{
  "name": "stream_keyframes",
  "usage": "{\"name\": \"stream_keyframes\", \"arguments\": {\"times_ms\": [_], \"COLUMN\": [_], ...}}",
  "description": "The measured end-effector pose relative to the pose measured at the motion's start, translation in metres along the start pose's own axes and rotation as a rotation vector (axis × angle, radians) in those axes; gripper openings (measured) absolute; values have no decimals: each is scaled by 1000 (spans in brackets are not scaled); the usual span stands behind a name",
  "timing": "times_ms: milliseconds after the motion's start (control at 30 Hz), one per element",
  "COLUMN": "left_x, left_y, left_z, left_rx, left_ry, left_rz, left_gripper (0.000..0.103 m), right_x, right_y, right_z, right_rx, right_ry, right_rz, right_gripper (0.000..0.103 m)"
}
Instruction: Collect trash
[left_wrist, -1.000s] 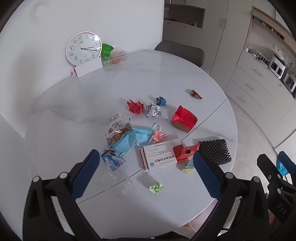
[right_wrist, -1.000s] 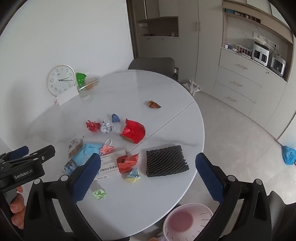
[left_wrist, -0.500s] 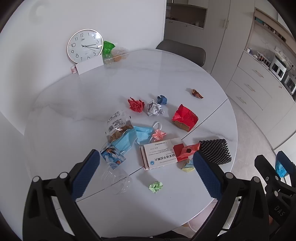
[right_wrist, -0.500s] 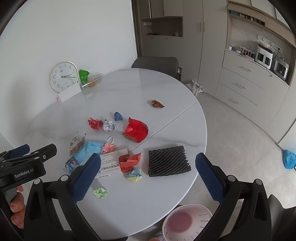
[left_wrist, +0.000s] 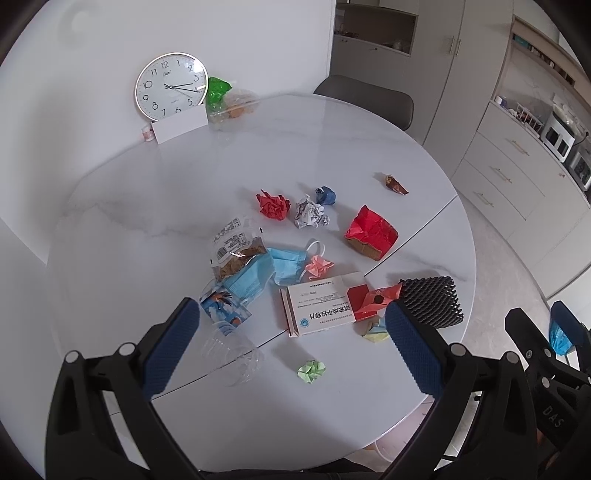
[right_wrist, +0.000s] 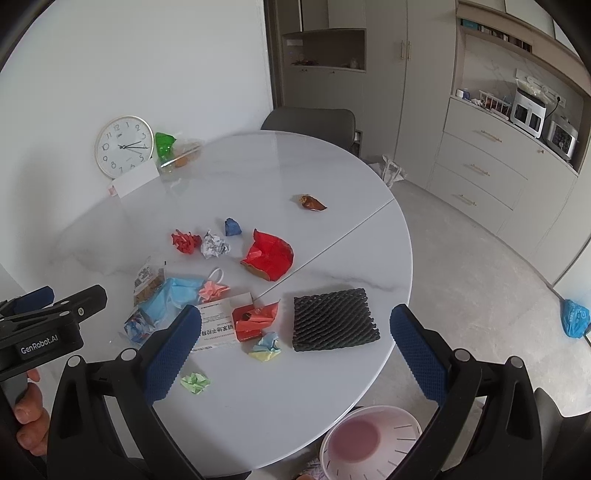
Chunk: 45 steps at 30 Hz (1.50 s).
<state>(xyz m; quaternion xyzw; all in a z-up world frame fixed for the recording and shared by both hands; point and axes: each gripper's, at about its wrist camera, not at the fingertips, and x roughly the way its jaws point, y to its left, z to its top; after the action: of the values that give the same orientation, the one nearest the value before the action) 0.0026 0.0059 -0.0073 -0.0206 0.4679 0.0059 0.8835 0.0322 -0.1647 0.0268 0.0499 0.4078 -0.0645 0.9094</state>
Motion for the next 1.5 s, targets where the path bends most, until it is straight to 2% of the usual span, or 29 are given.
{"name": "stream_keyframes", "arguments": {"times_ms": [1500], "left_x": [4], "left_y": [3], "left_z": [-2], "left_rx": [-14], "left_ry": [12], "left_rz": [10], "left_gripper": [97], "right_x": [5], "right_y": [10], "right_z": [1], "right_rx": [-21], "right_ry": [15], "right_rz": [15], "right_gripper": [101]}}
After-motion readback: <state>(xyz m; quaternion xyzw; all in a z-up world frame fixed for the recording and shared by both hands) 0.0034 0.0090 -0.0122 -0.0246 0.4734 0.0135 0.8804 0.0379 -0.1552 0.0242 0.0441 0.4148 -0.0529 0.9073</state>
